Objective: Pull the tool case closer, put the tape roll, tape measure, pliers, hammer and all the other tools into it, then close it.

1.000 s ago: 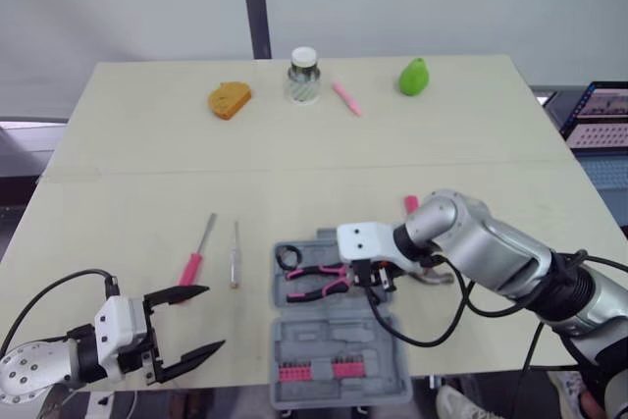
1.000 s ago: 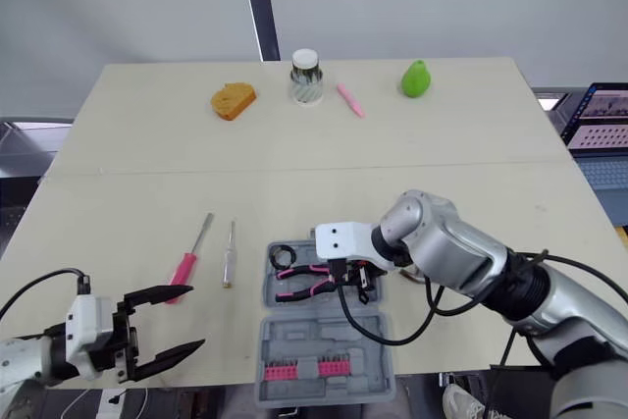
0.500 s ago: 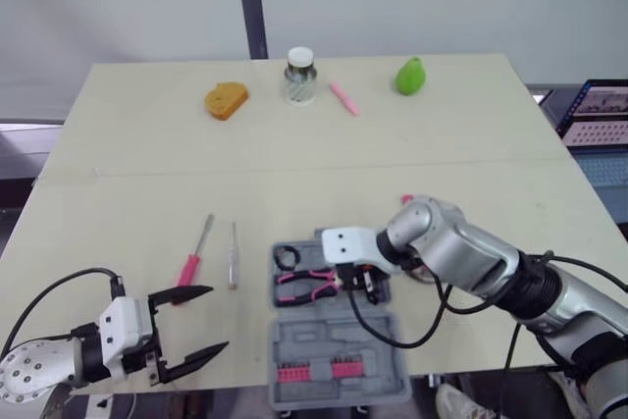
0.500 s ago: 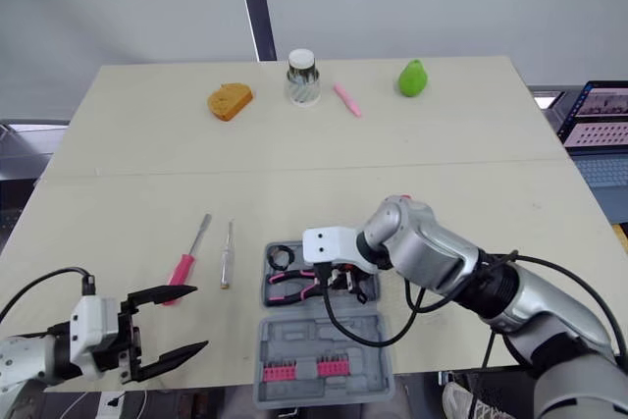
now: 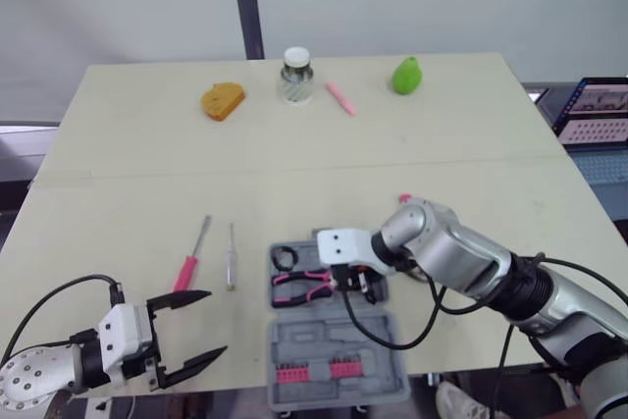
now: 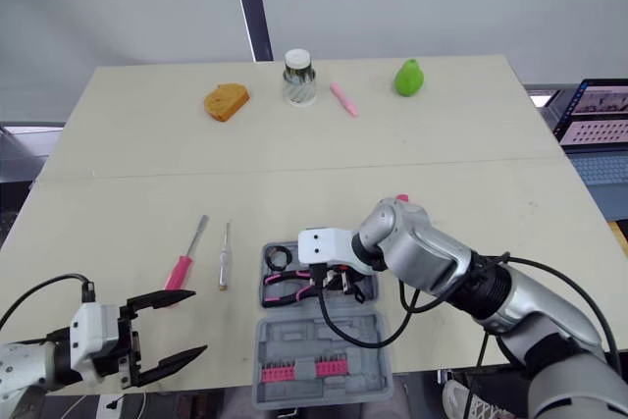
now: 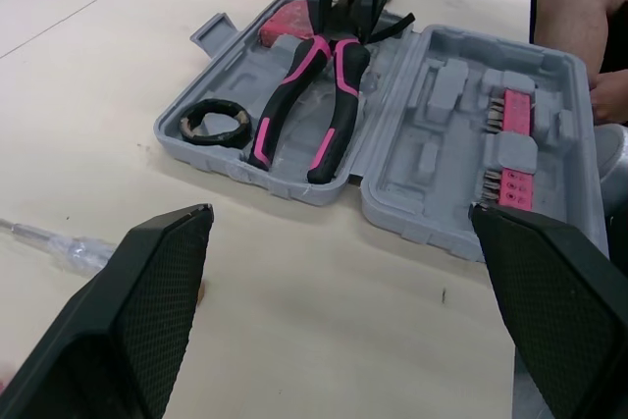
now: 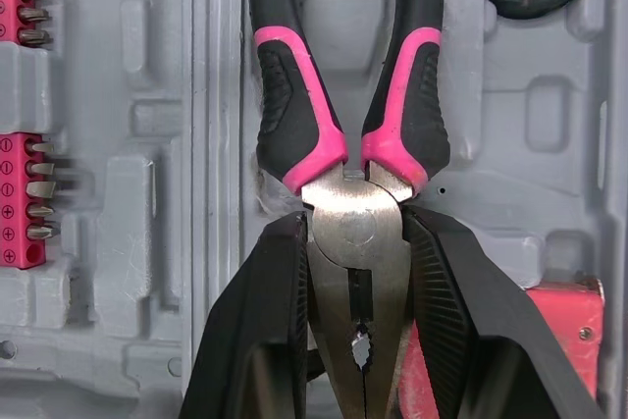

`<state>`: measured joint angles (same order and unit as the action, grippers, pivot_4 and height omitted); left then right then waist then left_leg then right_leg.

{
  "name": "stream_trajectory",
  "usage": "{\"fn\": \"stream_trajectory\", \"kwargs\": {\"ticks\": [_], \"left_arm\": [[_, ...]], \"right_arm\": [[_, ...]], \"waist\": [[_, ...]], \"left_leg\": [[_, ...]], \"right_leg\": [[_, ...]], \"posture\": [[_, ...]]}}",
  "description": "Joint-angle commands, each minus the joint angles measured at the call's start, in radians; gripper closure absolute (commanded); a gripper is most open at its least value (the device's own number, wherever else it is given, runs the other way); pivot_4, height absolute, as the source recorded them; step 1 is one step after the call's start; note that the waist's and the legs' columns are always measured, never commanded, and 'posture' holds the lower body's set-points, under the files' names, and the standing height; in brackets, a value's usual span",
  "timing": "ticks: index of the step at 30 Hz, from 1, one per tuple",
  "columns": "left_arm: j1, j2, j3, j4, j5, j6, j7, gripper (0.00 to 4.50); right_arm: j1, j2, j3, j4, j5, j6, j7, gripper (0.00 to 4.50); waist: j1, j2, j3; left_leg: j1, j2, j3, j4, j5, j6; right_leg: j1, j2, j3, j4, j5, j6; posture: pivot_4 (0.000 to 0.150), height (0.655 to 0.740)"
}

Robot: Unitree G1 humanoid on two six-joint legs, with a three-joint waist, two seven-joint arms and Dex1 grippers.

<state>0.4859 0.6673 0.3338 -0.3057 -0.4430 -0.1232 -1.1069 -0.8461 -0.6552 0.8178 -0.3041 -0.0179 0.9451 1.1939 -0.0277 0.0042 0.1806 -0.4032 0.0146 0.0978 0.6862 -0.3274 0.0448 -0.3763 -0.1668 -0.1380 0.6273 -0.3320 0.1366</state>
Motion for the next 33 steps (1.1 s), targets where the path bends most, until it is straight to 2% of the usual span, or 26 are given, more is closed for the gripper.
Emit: {"fn": "stream_trajectory", "kwargs": {"ticks": [1,14,16,21,22,27,30,33], "left_arm": [[0.017,-0.005,-0.004,-0.009,0.0,-0.021,-0.003,0.0],[0.004,0.004,-0.013,-0.007,-0.003,-0.016,-0.004,0.0],[0.002,0.007,-0.014,-0.011,-0.004,-0.009,-0.001,0.0],[-0.009,0.013,-0.017,-0.03,-0.008,0.015,0.01,0.0],[-0.013,0.014,-0.018,-0.036,-0.009,0.022,0.013,0.0],[-0.036,0.016,-0.025,-0.054,-0.014,0.051,0.026,0.0],[-0.054,0.011,-0.032,-0.062,-0.021,0.068,0.035,0.0],[-0.065,0.01,-0.041,-0.064,-0.021,0.076,0.037,0.0]], "right_arm": [[0.002,0.005,-0.016,-0.022,0.005,0.012,-0.009,3.57],[0.012,0.013,-0.018,-0.028,0.013,0.037,-0.022,3.57],[0.015,0.012,-0.021,-0.034,0.02,0.038,-0.019,2.5],[0.008,-0.004,-0.051,-0.074,0.058,0.072,-0.003,0.19],[0.003,-0.013,-0.063,-0.089,0.072,0.085,0.003,0.04],[0.011,-0.054,-0.172,-0.166,0.174,0.155,0.013,0.04],[0.105,-0.035,-0.319,-0.181,0.256,0.123,-0.023,0.04],[0.188,-0.014,-0.403,-0.159,0.294,0.066,-0.059,0.92]], "waist": [[0.0,0.0,0.0],[0.0,0.0,0.0],[0.0,0.0,0.0],[0.0,0.0,0.0],[0.0,0.0,0.0],[0.001,0.0,0.0],[0.002,-0.002,-0.001],[0.002,-0.002,-0.001]], "left_leg": [[0.0,0.0,0.0,0.0,0.0,0.0],[0.0,0.0,0.0,0.0,0.0,0.0],[0.0,0.0,0.0,0.0,0.0,0.0],[0.0,0.0,0.0,0.0,0.0,0.0],[0.0,0.0,0.0,0.0,0.0,0.0],[0.0,0.0,-0.001,0.0,0.0,0.0],[0.0,0.0,-0.002,0.0,0.0,0.0],[0.0,0.0,-0.002,0.0,0.0,0.0]], "right_leg": [[0.0,0.0,0.0,0.0,0.0,0.0],[0.0,0.0,0.0,0.0,0.0,0.0],[0.0,0.0,0.0,0.0,0.0,0.0],[0.0,0.0,0.0,0.0,0.0,0.0],[0.0,0.0,0.0,0.0,0.0,0.0],[0.0,0.0,0.0,0.0,0.0,0.0],[0.001,0.0,-0.001,0.0,0.0,0.0],[0.001,0.0,-0.001,0.0,0.0,0.0]], "posture": [[0.15,0.695],[0.15,0.695],[0.15,0.695],[0.15,0.695],[0.15,0.695],[0.15,0.695],[0.15,0.695],[0.15,0.695]]}}
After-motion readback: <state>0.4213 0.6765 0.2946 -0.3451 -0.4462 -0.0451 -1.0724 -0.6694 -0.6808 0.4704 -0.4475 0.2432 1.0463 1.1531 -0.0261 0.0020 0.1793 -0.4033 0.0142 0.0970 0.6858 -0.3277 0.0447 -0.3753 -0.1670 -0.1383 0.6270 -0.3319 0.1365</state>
